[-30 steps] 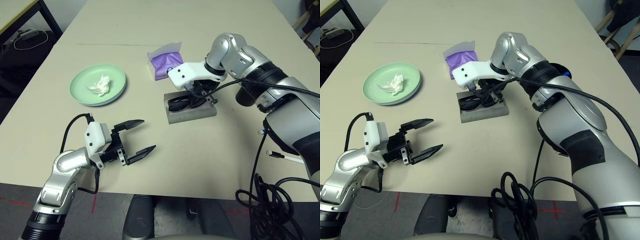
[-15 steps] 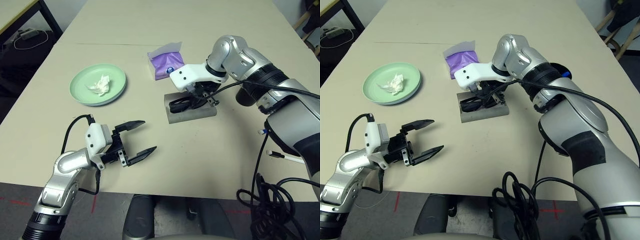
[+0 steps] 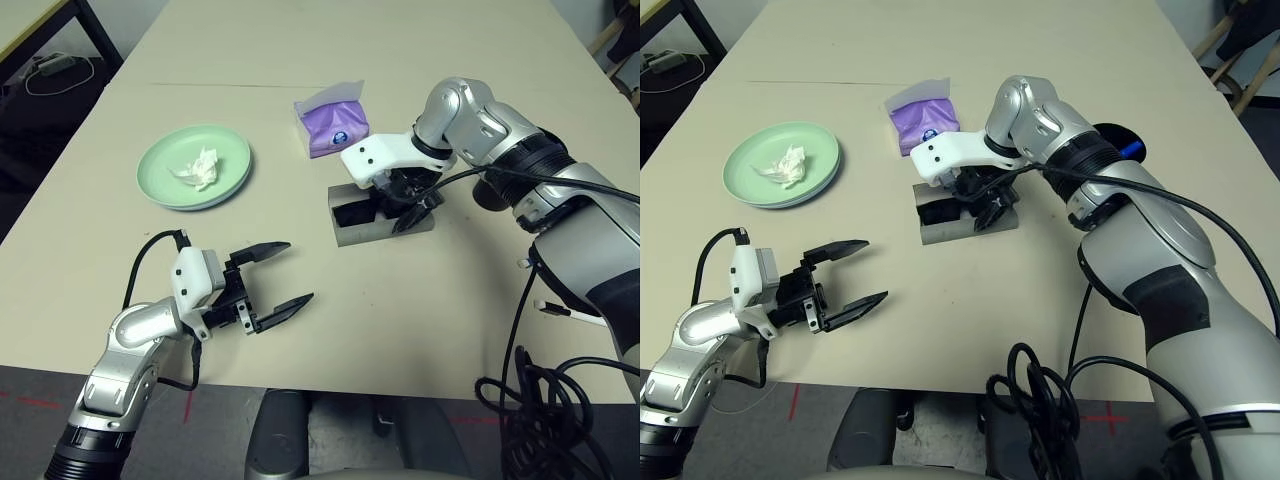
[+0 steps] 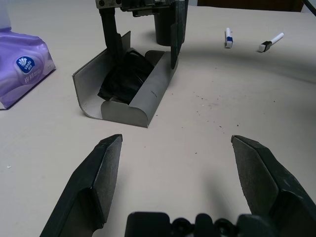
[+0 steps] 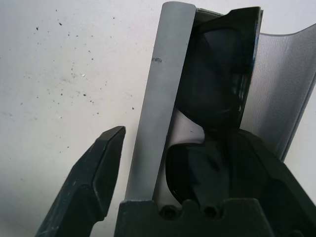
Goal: Organize and tidy the items on the table.
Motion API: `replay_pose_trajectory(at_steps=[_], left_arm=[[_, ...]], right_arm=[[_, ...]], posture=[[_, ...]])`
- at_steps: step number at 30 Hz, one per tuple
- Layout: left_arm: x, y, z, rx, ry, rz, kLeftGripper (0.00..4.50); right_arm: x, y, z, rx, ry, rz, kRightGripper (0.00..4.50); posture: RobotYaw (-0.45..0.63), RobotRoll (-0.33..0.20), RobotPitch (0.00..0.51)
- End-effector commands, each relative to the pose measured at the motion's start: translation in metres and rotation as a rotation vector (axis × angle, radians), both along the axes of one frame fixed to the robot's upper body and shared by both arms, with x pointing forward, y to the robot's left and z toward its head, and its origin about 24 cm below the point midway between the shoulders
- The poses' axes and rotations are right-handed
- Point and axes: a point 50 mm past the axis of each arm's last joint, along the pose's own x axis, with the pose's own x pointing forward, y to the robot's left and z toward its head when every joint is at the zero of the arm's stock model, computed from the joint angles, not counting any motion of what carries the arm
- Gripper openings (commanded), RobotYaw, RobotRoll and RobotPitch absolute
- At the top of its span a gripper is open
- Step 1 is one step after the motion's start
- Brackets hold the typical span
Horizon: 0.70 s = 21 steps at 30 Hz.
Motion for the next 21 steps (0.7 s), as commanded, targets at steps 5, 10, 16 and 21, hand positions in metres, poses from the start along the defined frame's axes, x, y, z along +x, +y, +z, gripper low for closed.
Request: replay_pose_trajectory(at_steps=[5,10,16,21], left_arm=[[-0.001,-0.002,-0.002,0.012,0.003,-0.011,4.5],[0.003,-0.002,0.001,0.008,-0.005,-0.016,4.5],[0.012,-0.004,0.004,0.003,-0.022,-0.017,4.5],[0.02,-0.006,0.009,-0.017,-0.038,-0.012,4.5]], right_arm=[[0.001,-0.004,0.026,0.094,-0.032,-0.031,4.48],[0.0,-0.019,0.045,0.166,-0.057,-0.085,4.48],[-0.008,-0.037,0.057,0.26,-0.043,-0.154,4.48],[-0.019,-0.049,0.052,0.378,0.031,-0.24,4.48]], posture=[[0.21,0.0,0.228],[0.19,0.0,0.22],[0.16,0.0,0.204],[0.14,0.0,0.192]])
